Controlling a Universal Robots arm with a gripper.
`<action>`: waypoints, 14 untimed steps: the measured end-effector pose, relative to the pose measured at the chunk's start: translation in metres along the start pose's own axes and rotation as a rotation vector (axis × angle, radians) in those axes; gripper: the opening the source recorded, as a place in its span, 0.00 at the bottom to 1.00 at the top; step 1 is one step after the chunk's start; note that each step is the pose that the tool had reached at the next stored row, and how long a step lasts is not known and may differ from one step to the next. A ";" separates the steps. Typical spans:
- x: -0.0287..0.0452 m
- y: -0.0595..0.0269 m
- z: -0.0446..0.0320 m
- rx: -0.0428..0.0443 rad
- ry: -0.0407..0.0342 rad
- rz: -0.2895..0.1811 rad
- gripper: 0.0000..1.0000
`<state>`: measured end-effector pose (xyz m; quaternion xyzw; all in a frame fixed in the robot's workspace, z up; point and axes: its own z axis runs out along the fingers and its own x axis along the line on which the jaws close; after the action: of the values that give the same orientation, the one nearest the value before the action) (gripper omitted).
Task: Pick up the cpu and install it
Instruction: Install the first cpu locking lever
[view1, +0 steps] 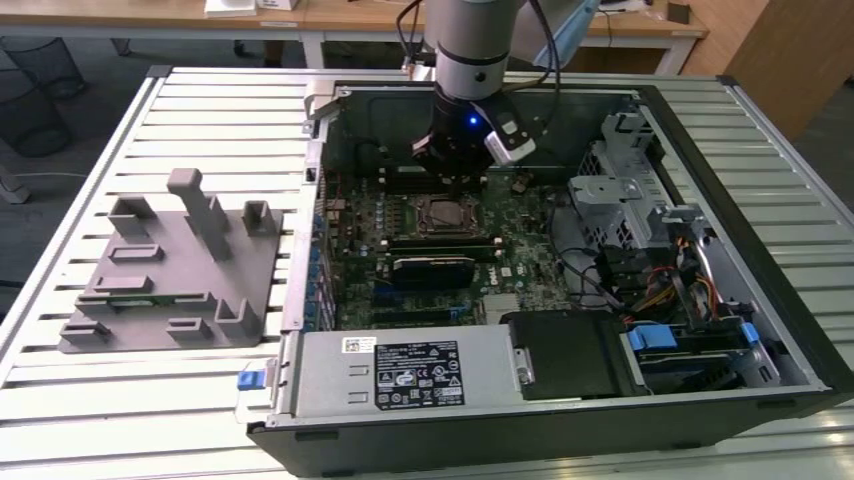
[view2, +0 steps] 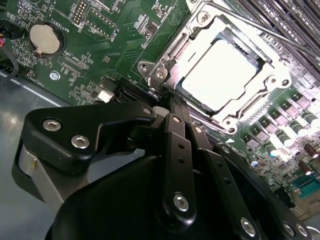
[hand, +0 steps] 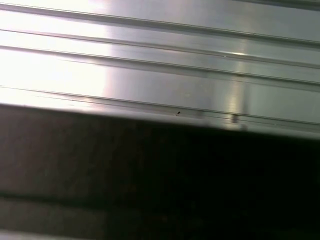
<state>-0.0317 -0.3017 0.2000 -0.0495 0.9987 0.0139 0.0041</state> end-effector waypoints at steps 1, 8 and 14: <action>0.0000 0.0000 -0.0005 -0.0005 -0.0001 0.000 0.11; -0.0007 -0.0001 0.0013 0.0122 0.0012 0.000 0.11; -0.0013 -0.0002 0.0027 0.0367 0.0062 0.000 0.11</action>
<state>-0.0304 -0.3017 0.1973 -0.0496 0.9988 -0.0046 0.0019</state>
